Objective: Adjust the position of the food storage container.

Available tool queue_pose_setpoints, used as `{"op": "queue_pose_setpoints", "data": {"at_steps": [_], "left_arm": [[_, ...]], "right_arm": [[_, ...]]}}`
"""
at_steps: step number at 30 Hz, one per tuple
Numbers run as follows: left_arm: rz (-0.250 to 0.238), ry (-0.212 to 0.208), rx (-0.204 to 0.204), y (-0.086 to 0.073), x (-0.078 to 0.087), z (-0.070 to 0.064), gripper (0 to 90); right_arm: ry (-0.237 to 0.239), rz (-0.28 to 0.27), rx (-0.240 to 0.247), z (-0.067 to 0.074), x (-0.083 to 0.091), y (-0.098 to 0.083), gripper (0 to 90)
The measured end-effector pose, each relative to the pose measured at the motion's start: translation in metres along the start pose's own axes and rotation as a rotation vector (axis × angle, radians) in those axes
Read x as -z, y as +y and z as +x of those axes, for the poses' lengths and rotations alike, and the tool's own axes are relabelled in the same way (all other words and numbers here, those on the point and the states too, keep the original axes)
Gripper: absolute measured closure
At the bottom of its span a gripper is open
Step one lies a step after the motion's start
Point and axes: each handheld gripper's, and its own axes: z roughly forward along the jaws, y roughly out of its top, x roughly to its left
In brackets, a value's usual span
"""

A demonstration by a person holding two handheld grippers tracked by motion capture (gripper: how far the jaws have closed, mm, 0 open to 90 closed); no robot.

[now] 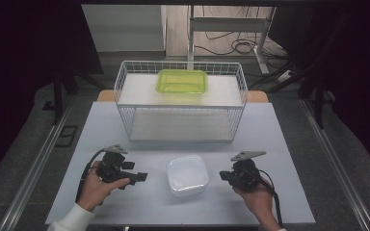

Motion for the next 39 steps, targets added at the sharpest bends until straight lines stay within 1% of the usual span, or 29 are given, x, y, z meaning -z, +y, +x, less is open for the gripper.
{"op": "queue_pose_setpoints", "data": {"at_steps": [3, 5, 7, 10, 16, 18, 23, 28, 33, 39], "left_arm": [[-0.003, -0.003, 0.0, 0.0, 0.001, 0.0, 23.9], [-0.003, -0.002, -0.001, -0.001, 0.001, 0.0, 23.9], [-0.005, -0.003, 0.002, -0.001, 0.002, 0.0, 23.9], [-0.005, -0.004, 0.002, -0.001, 0.002, 0.0, 23.9], [-0.003, -0.003, 0.003, -0.001, 0.001, 0.001, 23.9], [-0.003, -0.003, 0.003, -0.001, 0.001, 0.001, 23.9], [-0.007, -0.007, 0.006, -0.001, 0.002, 0.001, 23.8], [-0.008, -0.01, 0.006, -0.001, 0.002, 0.001, 23.8], [-0.006, -0.009, 0.005, -0.001, 0.001, 0.001, 23.6], [0.003, -0.01, 0.002, -0.001, -0.001, 0.001, 23.6]], "right_arm": [[0.006, 0.021, 0.016, 0.003, -0.013, 0.004, 89.5], [0.017, 0.031, 0.033, 0.008, -0.017, 0.004, 89.5], [0.021, 0.036, 0.045, 0.011, -0.019, 0.005, 89.5], [0.026, 0.042, 0.048, 0.013, -0.021, 0.004, 89.5], [0.058, 0.053, 0.05, 0.017, -0.024, 0.003, 89.6], [0.064, 0.057, 0.058, 0.019, -0.025, 0.003, 89.5], [0.067, 0.068, 0.071, 0.025, -0.028, 0.001, 89.5], [0.08, 0.076, 0.087, 0.034, -0.031, 0.001, 89.5], [0.082, 0.077, 0.1, 0.042, -0.036, 0.001, 89.5], [0.073, 0.072, 0.098, 0.042, -0.04, 0.001, 89.5]]}}
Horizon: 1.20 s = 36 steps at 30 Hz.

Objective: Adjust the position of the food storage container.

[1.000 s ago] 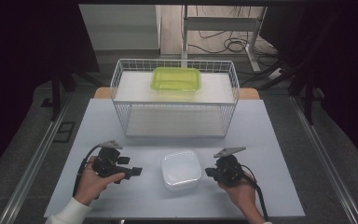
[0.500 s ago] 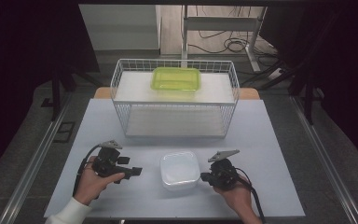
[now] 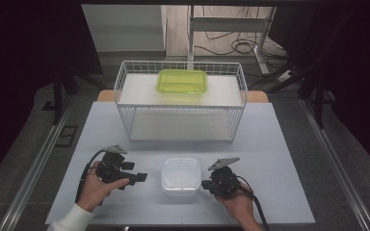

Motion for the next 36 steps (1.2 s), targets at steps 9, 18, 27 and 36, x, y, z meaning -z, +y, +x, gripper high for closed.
{"op": "queue_pose_setpoints", "data": {"at_steps": [9, 18, 27, 36], "left_arm": [[-0.011, 0.009, 0.007, 0.0, 0.0, 0.0, 23.2], [-0.065, 0.02, 0.038, 0.0, 0.005, 0.001, 22.6], [-0.092, -0.022, 0.066, -0.001, 0.002, -0.003, 20.8], [-0.111, -0.077, 0.118, 0.0, -0.003, -0.007, 19.9]], "right_arm": [[-0.003, -0.024, -0.013, -0.004, 0.005, 0.0, 89.5], [-0.007, -0.057, -0.05, -0.014, 0.017, 0.001, 86.6], [0.041, -0.131, -0.174, -0.027, 0.03, 0.003, 44.1], [0.116, -0.155, -0.248, -0.03, 0.032, 0.004, 30.6]]}}
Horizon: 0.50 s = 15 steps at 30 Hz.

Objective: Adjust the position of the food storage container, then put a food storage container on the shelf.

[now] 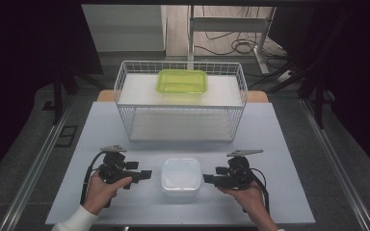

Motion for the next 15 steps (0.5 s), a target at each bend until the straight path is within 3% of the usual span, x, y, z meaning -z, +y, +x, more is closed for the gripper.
{"op": "queue_pose_setpoints", "data": {"at_steps": [7, 15], "left_arm": [[-0.022, -0.028, 0.038, 0.0, 0.0008, 0.0006, 20.0], [-0.024, -0.033, 0.045, -0.0012, -0.0016, -0.0023, 20.2]], "right_arm": [[0.027, -0.004, -0.007, 0.0005, -0.0012, 0.0, 29.6], [0.037, -0.006, -0.013, 0.0014, -0.0045, 0.0009, 31.9]]}}
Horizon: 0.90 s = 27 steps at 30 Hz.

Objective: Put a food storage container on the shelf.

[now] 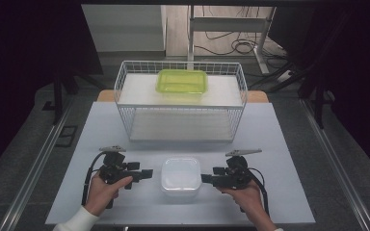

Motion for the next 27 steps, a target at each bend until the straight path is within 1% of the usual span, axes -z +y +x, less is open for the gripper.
{"op": "queue_pose_setpoints", "data": {"at_steps": [2, 4, 7, 10, 13, 14, 18, 20, 23, 25, 26, 27], "left_arm": [[0.005, -0.012, 0.003, 0.001, -0.003, -0.002, 20.1], [0.014, -0.023, 0.004, 0.001, -0.007, -0.003, 20.1], [0.02, -0.048, 0.028, 0.002, -0.014, -0.004, 20.4], [0.044, -0.041, 0.052, 0.003, -0.021, -0.006, 21.6], [0.058, -0.064, 0.074, 0.004, -0.028, -0.006, 22.9], [0.063, -0.073, 0.092, 0.004, -0.03, -0.006, 23.5], [0.076, -0.114, 0.134, 0.005, -0.036, -0.004, 26.5], [0.076, -0.125, 0.147, 0.005, -0.038, -0.003, 28.6], [0.084, -0.138, 0.164, 0.005, -0.04, -0.002, 31.7], [0.097, -0.158, 0.173, 0.004, -0.042, 0.0, 33.7], [0.1, -0.178, 0.189, 0.003, -0.043, 0.002, 34.7], [0.102, -0.186, 0.199, 0.002, -0.044, 0.003, 35.9]], "right_arm": [[0.011, 0.005, -0.004, 0.001, -0.001, 0.0, 33.4], [0.012, 0.006, -0.007, 0.001, -0.003, 0.0, 33.6], [0.018, 0.008, -0.016, 0.001, -0.004, 0.001, 34.1], [0.025, 0.005, -0.022, 0.001, -0.004, 0.002, 34.5], [0.028, 0.006, -0.033, 0.001, -0.005, 0.003, 34.9], [0.025, 0.001, -0.037, 0.001, -0.006, 0.003, 35.0], [0.032, 0.003, -0.049, 0.0, -0.007, 0.004, 36.1], [0.036, -0.006, -0.057, -0.001, -0.007, 0.004, 37.9], [0.053, -0.005, -0.067, -0.002, -0.008, 0.005, 39.7], [0.062, 0.0, -0.072, -0.003, -0.009, 0.005, 40.7], [0.062, 0.005, -0.073, -0.003, -0.01, 0.005, 41.1], [0.063, 0.007, -0.07, -0.003, -0.012, 0.005, 41.9]]}}
